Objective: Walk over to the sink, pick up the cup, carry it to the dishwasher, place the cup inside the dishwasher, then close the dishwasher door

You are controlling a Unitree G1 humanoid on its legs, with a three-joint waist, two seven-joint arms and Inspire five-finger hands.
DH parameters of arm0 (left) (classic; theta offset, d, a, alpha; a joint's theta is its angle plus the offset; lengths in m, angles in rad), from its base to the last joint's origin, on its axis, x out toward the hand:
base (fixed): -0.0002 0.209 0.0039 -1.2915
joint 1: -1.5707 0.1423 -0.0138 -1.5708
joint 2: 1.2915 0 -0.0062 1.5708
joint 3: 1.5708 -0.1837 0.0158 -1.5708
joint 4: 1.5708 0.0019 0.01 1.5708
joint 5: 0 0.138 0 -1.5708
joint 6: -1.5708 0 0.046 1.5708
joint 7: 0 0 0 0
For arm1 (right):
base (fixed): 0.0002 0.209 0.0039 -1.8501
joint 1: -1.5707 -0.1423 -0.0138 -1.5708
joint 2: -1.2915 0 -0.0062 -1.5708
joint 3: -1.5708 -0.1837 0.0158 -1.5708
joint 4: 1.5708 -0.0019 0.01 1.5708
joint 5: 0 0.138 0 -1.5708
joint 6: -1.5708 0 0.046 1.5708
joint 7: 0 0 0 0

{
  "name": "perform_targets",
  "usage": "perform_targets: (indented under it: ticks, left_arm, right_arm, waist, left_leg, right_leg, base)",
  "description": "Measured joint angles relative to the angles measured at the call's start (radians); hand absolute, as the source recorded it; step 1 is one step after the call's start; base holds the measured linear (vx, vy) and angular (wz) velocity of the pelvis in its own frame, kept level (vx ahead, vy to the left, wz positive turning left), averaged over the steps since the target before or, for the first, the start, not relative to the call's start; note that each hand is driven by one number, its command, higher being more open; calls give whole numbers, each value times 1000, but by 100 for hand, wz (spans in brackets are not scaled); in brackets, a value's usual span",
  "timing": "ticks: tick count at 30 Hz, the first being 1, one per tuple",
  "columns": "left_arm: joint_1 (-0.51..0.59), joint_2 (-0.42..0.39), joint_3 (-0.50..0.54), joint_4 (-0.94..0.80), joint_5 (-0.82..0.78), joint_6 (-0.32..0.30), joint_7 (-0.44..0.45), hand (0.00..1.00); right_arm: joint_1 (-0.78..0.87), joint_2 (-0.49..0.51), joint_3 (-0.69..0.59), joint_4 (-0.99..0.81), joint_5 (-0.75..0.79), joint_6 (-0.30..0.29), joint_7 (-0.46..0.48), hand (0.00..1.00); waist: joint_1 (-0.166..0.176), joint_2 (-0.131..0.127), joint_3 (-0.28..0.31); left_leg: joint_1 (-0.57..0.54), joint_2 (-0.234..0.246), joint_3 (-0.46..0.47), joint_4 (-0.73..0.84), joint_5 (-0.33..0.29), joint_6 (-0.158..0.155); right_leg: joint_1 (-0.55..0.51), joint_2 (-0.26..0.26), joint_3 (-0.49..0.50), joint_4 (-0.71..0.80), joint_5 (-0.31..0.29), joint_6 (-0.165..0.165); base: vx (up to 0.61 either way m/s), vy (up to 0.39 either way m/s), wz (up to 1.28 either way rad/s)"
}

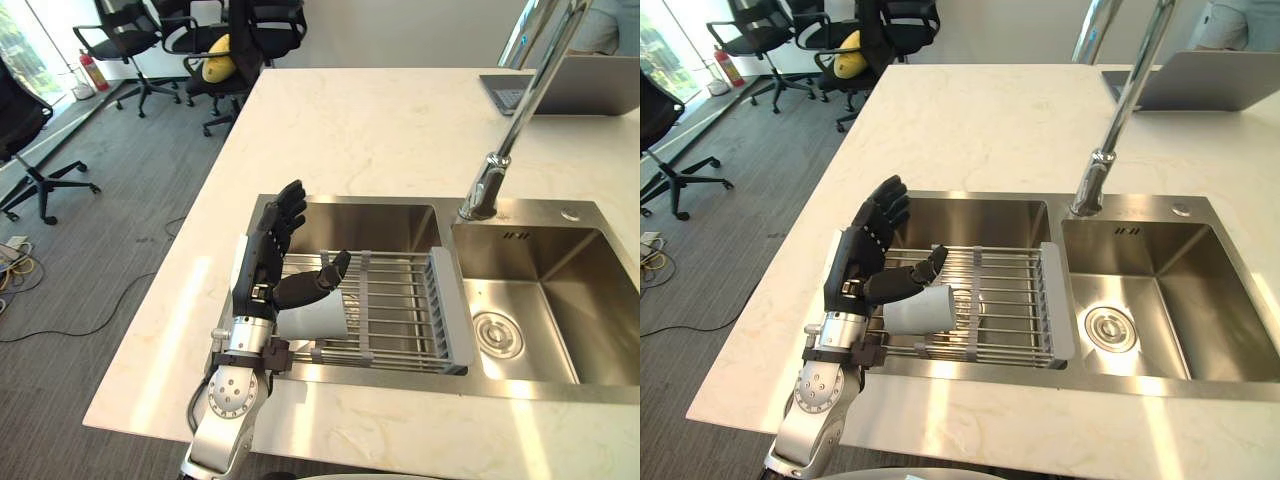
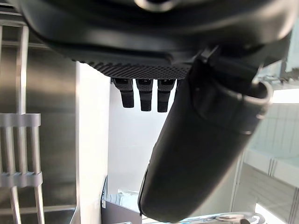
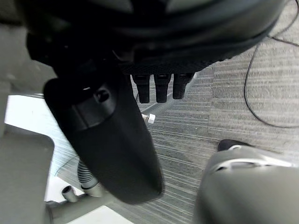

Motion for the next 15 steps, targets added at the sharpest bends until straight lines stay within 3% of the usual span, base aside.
perform_targets:
  ticks: [1,2,4,5,9,15]
  left_arm:
    - [-8,8,5,-1,12,0,0,90]
    - [-22,21,15,-2,38,-1,-1,90]
    - [-53,33,24,-3,65,-1,-7,90]
    - [-66,36,24,-6,75,-1,-16,90]
    - [-71,72,25,-9,125,3,-21,90]
    - [-63,141,25,-8,182,20,-63,90]
  right_arm:
    - [10,1,1,1,0,0,4,90]
    - [17,3,0,8,1,1,7,90]
    - [14,0,-4,11,1,0,11,90]
    - [14,-1,-5,13,1,0,17,90]
    - [2,11,-6,12,1,1,26,90]
    - [-2,15,-6,12,-1,1,43,90]
  waist:
    - [3,-5,6]
    - [2,0,4]
    - [0,6,5]
    - [0,10,5]
    - [0,-1,7]
    - [21,-15,1]
  left_leg:
    - [-15,6,-3,50,6,-7]
    - [-47,11,-2,91,-30,-9]
    - [-100,10,-3,31,-43,8]
    - [-117,8,-3,-79,-4,34]
    - [-51,-25,-36,-304,-5,44]
    - [5,-53,-15,-407,37,69]
  right_leg:
    - [24,-3,-2,-18,3,-2]
    - [55,-2,-8,-47,11,-1]
    - [66,-1,-12,-71,22,6]
    - [67,9,-11,-77,29,12]
    - [34,10,2,-118,69,34]
    - [46,-13,35,-140,86,43]
  base:
    - [94,-10,15]
    - [62,13,5]
    - [33,40,3]
    - [23,94,-6]
    - [-6,105,-1]
    - [-47,54,-6]
